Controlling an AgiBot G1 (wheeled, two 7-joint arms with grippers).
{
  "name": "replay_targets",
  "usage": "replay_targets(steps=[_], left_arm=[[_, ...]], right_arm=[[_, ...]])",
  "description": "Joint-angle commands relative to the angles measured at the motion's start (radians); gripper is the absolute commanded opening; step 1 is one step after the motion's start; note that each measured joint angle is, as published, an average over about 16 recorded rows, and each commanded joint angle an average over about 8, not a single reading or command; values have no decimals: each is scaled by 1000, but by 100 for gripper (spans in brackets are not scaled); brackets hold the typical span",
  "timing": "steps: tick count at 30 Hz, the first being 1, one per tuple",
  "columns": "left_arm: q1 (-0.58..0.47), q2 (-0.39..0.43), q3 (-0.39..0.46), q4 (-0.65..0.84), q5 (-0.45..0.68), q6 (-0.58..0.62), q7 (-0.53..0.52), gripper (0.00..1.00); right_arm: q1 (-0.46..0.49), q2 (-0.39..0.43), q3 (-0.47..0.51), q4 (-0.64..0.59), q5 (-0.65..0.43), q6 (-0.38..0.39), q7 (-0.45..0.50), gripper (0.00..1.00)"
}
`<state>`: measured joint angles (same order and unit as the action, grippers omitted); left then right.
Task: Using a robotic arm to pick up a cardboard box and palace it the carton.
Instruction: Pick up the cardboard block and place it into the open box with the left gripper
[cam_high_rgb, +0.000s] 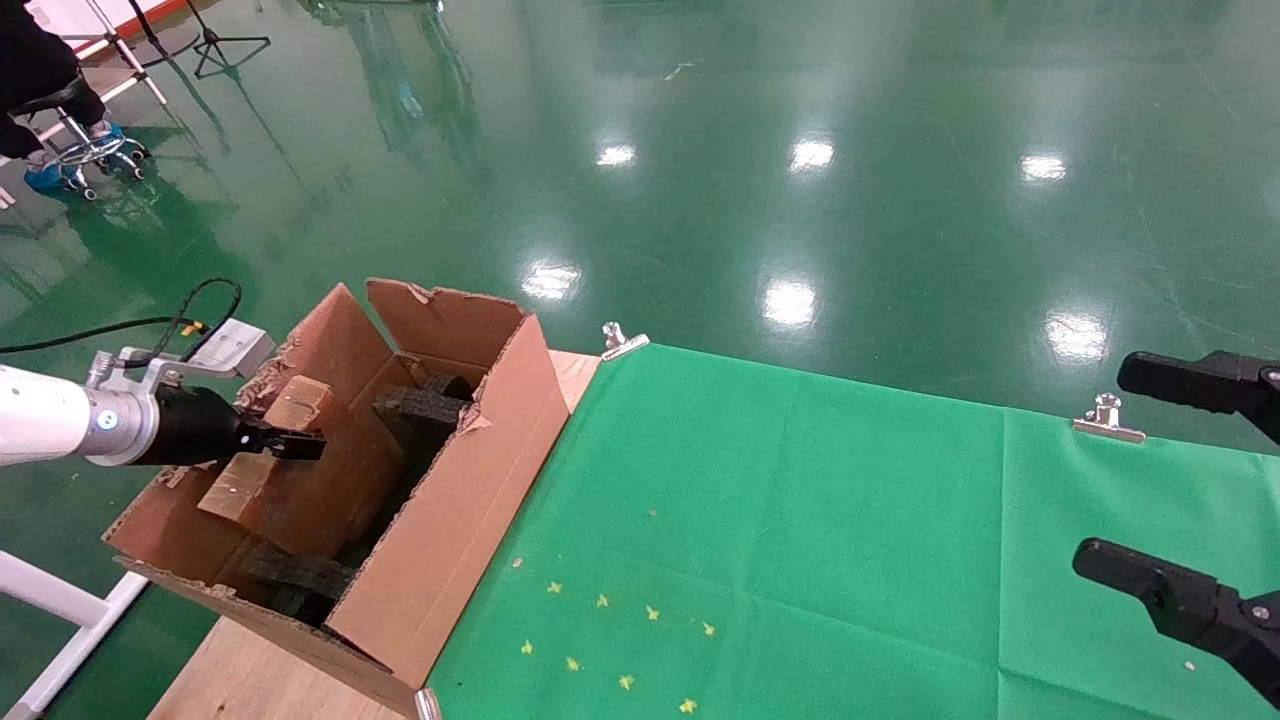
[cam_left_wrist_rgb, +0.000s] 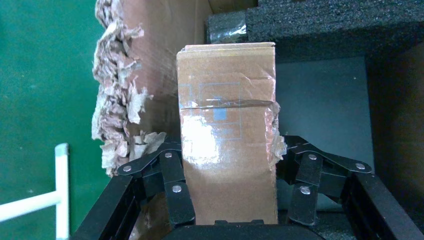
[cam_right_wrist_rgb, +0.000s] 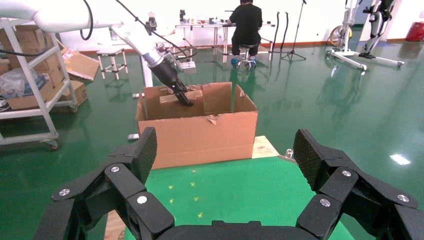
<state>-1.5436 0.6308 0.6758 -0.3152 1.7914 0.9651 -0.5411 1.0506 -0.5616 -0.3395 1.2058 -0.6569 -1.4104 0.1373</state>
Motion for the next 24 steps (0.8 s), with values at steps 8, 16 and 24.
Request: replay_targets(steps=[8,16,24], left_arm=[[-4,8,-3,27,-5,-7,14,100],[-4,3,-1,12,-1,0,8,100],[-7,-1,-3,0,-4,7,5,100]], right_arm=[[0,0,0,0,0,0,0,100],[0,0,0,0,0,0,0,100],[0,0,0,0,0,0,0,100]])
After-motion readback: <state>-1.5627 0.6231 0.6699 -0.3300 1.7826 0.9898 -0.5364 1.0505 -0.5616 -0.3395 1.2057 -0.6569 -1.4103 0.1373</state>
